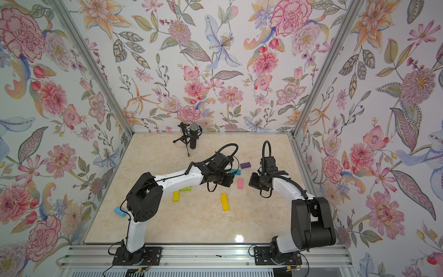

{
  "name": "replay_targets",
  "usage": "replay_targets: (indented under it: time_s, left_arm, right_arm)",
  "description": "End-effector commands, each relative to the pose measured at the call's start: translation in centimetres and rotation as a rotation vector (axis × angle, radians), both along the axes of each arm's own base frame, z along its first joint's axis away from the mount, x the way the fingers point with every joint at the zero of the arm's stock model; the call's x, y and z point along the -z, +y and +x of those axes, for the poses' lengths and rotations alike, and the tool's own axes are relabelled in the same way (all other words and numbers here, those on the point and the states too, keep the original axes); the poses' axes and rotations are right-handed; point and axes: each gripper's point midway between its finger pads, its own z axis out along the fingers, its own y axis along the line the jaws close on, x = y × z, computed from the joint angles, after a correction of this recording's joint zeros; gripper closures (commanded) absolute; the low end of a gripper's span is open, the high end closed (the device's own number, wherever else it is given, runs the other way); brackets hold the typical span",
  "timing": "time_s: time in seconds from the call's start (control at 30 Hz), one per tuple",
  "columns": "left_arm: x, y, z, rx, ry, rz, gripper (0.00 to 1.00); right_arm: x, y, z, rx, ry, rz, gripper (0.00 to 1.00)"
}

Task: Assemble the letter p with building blocks
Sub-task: Adjust the building block at the center of the board.

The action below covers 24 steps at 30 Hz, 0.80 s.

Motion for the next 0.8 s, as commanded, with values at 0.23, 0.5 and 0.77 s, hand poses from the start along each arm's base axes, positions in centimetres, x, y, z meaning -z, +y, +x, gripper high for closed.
replay_targets:
  time_s: [0.23,0.5,0.77]
  left_arm:
    - [2.5,-0.6,0.0,0.015,0.022,0.068,1.0]
    - [3.3,-2.3,0.6,0.029,0.034,0.075,1.0]
    - [4.9,-2.5,1.0,0.022,0.046,0.13,1.0]
  right_arm:
    - [3.2,1.1,0.0,-0.041,0.052,0.04,1.0]
    - [4.7,2.2,0.5,-0.066,0.073,0.09,1.0]
    - [5.5,2.6,0.9,-0.077,0.081,0.108,1.0]
